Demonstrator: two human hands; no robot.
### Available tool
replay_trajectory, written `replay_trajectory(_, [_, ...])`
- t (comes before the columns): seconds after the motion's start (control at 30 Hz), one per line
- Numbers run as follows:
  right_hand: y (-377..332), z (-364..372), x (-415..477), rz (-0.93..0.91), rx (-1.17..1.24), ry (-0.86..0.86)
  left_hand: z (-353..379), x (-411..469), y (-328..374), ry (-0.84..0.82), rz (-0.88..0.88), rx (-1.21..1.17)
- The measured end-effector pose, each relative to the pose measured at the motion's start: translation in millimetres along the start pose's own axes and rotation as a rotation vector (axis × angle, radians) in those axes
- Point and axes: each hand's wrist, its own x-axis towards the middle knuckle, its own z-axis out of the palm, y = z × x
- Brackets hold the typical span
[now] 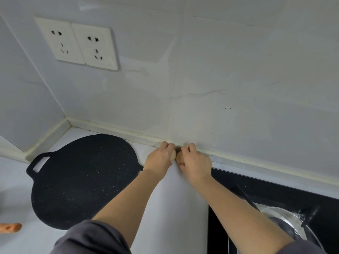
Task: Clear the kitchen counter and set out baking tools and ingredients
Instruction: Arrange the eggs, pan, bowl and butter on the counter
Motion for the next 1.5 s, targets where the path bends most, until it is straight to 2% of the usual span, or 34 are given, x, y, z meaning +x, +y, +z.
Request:
replay_trajectory(0.2, [1.6,-5.7,-6.0,-0.025,0.01,-0.02,-5.3,-7.3,-3.0,0.0,-0.018,-0.029])
replay_trajectory(0.27, [2.1,-9.0,-13.4,-0.039,0.017,0.028,-9.5,-14.2,-3.0,0.023,-0.025,-0.055])
replay_trajectory(0.33, [2.2,-15.5,-26.2,-0.054,0.026,0.093,-15.3,-27.9,-3.0,0.07,-0.028,-0.084])
replay_trajectory(0.43, [-2.3,-19.8,-49.2,-0.073,0.08,-0.018,-21.9,-61.4,-7.0,0.2,-0.025,-0.144])
replay_trajectory(0.5, [-13.0,-23.5,-68.7,-0.087,0.135,-0.032,-28.3,-92.5,-13.9,0.276,-0.008,-0.174])
replay_trajectory(0.63, [-53.7,-26.3,-108.9,-0.163,0.244,-0.087,-42.1,-165.6,-39.1,0.331,-0.014,-0.199])
replay_trajectory(0.87, [-156.8,-34.6,-179.2,-0.339,0.46,-0.114,-68.6,-308.9,-103.8,0.363,-0.184,-0.146])
replay_trajectory(1.1, [-273.1,-16.9,-239.4,-0.582,0.419,-0.288,-66.4,-438.4,-190.3,0.355,-0.432,-0.155])
replay_trajectory(1.3, [-339.6,-2.4,-265.8,-0.679,0.321,-0.358,-60.4,-489.9,-241.8,0.311,-0.442,-0.14])
replay_trajectory(1.5, [-363.6,6.4,-263.7,-0.677,0.299,-0.377,-48.4,-486.8,-255.5,0.213,-0.419,-0.144])
